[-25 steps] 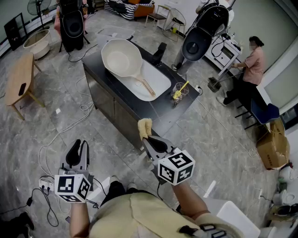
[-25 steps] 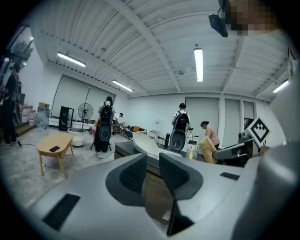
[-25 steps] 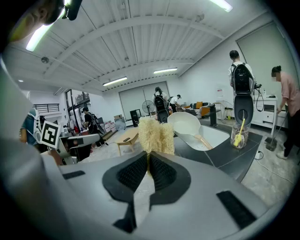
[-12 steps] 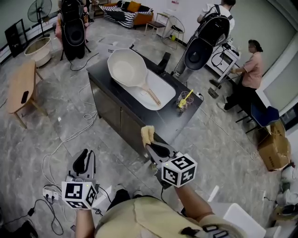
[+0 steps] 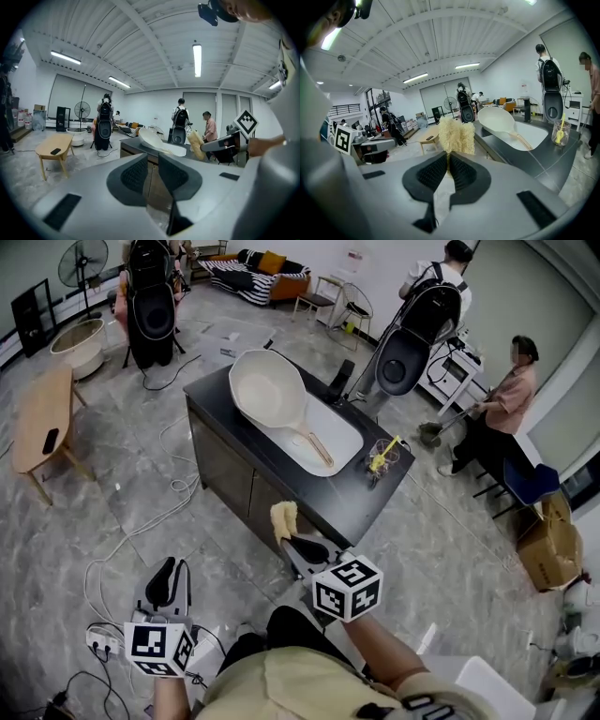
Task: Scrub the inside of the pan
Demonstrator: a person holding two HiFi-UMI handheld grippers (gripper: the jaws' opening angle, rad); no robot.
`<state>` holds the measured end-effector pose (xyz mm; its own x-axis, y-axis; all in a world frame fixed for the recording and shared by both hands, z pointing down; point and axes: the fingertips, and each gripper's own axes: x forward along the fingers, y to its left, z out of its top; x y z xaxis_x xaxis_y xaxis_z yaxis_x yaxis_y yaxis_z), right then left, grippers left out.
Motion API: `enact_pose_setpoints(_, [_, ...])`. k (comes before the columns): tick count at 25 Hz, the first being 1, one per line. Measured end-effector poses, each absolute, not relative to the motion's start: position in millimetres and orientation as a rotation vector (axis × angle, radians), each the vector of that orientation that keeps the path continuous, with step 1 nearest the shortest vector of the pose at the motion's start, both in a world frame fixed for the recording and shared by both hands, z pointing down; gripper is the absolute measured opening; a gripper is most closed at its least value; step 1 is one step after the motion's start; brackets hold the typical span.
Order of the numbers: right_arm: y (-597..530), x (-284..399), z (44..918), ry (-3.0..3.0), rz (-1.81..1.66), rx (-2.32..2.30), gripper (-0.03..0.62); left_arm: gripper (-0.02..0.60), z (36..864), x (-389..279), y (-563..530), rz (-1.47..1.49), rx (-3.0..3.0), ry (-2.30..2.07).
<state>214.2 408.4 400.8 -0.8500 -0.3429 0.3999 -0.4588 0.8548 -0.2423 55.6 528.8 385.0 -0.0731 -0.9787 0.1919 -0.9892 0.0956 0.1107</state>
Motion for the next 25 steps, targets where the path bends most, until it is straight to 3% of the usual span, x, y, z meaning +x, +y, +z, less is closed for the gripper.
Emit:
enact_pose_setpoints(11, [345, 162, 416, -2.654, 0.526, 0.591, 0.032, 0.078, 404, 12, 482, 0.015, 1.915, -2.086])
enact_pose_setpoints(25, [190, 96, 431, -2.647, 0.548, 0.55, 0.032, 0.078, 408, -31, 294, 0.019, 1.994, -1.953])
